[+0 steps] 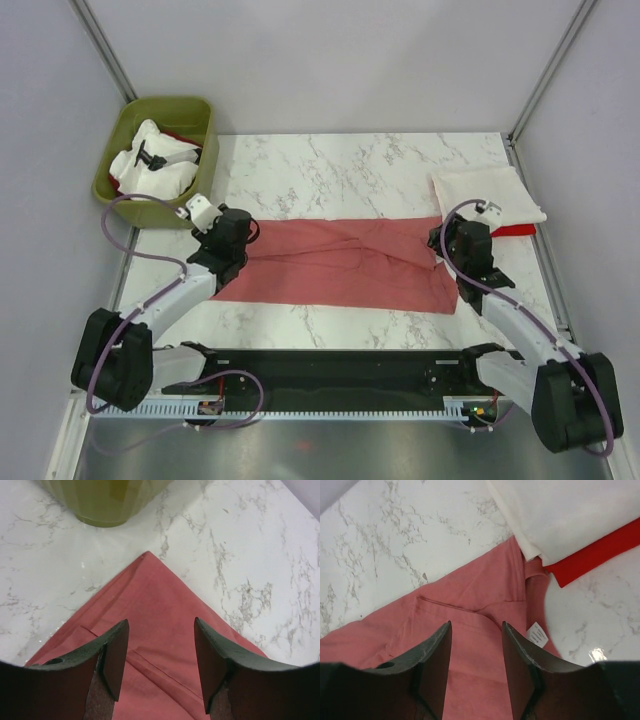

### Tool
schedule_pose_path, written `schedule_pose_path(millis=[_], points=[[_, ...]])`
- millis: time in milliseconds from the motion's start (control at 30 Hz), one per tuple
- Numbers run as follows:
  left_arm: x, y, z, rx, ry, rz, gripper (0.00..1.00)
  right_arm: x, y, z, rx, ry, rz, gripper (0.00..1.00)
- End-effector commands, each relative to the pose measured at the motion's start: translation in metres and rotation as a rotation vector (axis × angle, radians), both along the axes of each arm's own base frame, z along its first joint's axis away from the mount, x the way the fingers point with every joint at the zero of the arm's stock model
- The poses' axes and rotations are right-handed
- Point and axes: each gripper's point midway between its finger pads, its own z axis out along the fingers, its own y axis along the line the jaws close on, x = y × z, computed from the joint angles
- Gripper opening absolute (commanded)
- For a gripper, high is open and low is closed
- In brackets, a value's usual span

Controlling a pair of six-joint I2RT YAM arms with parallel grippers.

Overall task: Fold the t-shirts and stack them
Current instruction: Fold the tshirt

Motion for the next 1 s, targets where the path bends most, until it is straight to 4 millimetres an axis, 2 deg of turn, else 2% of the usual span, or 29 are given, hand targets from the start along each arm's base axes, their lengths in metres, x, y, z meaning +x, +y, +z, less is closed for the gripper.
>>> schedule_pose_path(millis=[0, 33, 67, 100, 133, 167, 200, 233, 267, 300, 333, 367, 400, 467, 500, 533, 567, 600, 633, 667, 700, 733, 767, 800, 900, 933, 967], points=[[0.012, -0.013, 0.013, -0.017, -0.033, -0.013, 0.62, 0.023, 0.027, 0.007, -0.018, 0.006, 0.109, 0.52], [0.013, -0.015, 0.009, -0.018, -0.015, -0.025, 0.62, 0.029, 0.04, 0.012, -0.025, 0.004, 0.148, 0.52], [0.016, -0.022, 0.0, -0.023, 0.015, -0.05, 0.61, 0.033, 0.045, -0.002, -0.045, 0.054, 0.161, 0.52], [0.017, -0.026, -0.007, -0.026, 0.035, -0.067, 0.6, 0.037, 0.052, -0.004, -0.051, 0.065, 0.178, 0.53], [0.019, -0.03, -0.012, -0.039, 0.048, -0.083, 0.6, 0.046, 0.06, 0.003, -0.054, 0.057, 0.194, 0.53], [0.02, -0.034, -0.024, -0.039, 0.08, -0.101, 0.59, 0.048, 0.071, 0.0, -0.06, 0.073, 0.222, 0.53], [0.023, -0.047, -0.03, -0.071, 0.095, -0.158, 0.58, 0.05, 0.076, -0.015, -0.084, 0.121, 0.239, 0.53], [0.029, -0.058, -0.029, -0.089, 0.085, -0.208, 0.58, 0.057, 0.087, -0.008, -0.086, 0.113, 0.259, 0.53], [0.035, -0.068, -0.028, -0.085, 0.091, -0.267, 0.58, 0.059, 0.09, -0.012, -0.092, 0.129, 0.264, 0.54], [0.036, -0.088, -0.034, -0.122, 0.115, -0.359, 0.58, 0.06, 0.09, -0.022, -0.105, 0.162, 0.258, 0.55], [0.044, -0.106, -0.026, -0.149, 0.075, -0.443, 0.59, 0.062, 0.092, -0.022, -0.099, 0.164, 0.254, 0.56], [0.05, -0.123, -0.016, -0.148, 0.036, -0.551, 0.61, 0.062, 0.091, -0.024, -0.1, 0.169, 0.245, 0.57], [0.045, -0.153, -0.015, -0.207, 0.03, -0.685, 0.66, 0.061, 0.085, -0.024, -0.11, 0.17, 0.215, 0.58], [0.053, -0.184, 0.008, -0.247, -0.053, -0.78, 0.68, 0.06, 0.076, -0.02, -0.116, 0.166, 0.168, 0.58], [0.048, -0.206, 0.011, -0.267, -0.06, -0.852, 0.69, 0.056, 0.07, -0.015, -0.121, 0.157, 0.144, 0.58], [0.051, -0.218, 0.004, -0.265, -0.045, -0.875, 0.69, 0.054, 0.063, -0.013, -0.13, 0.15, 0.11, 0.58], [0.061, -0.231, 0.016, -0.262, -0.066, -0.896, 0.69, 0.052, 0.059, -0.012, -0.119, 0.146, 0.091, 0.58], [0.061, -0.246, 0.015, -0.253, -0.057, -0.925, 0.69, 0.049, 0.055, -0.01, -0.109, 0.138, 0.079, 0.57], [0.062, -0.259, -0.004, -0.255, -0.008, -0.96, 0.68, 0.048, 0.049, -0.01, -0.098, 0.139, 0.062, 0.57], [0.069, -0.272, 0.005, -0.256, -0.018, -0.981, 0.68, 0.047, 0.046, -0.01, -0.077, 0.141, 0.048, 0.56], [0.068, -0.284, 0.001, -0.257, -0.009, -1.001, 0.68, 0.047, 0.043, -0.009, -0.062, 0.139, 0.039, 0.55], [0.069, -0.292, -0.015, -0.252, 0.022, -1.008, 0.68, 0.047, 0.035, -0.01, -0.041, 0.145, 0.017, 0.53], [0.071, -0.305, -0.011, -0.251, 0.006, -1.021, 0.68, 0.047, 0.035, -0.011, -0.012, 0.143, 0.014, 0.52], [0.073, -0.312, -0.015, -0.248, 0.007, -1.024, 0.68, 0.047, 0.028, -0.016, 0.005, 0.155, -0.001, 0.51], [0.078, -0.337, -0.024, -0.244, -0.007, -1.058, 0.68, 0.044, 0.03, -0.027, 0.065, 0.179, 0.008, 0.49], [0.082, -0.345, -0.02, -0.24, -0.026, -1.07, 0.68, 0.045, 0.031, -0.028, 0.079, 0.179, 0.016, 0.49], [0.082, -0.35, -0.034, -0.201, -0.007, -1.073, 0.68, 0.046, 0.034, -0.029, 0.093, 0.178, 0.031, 0.48]])
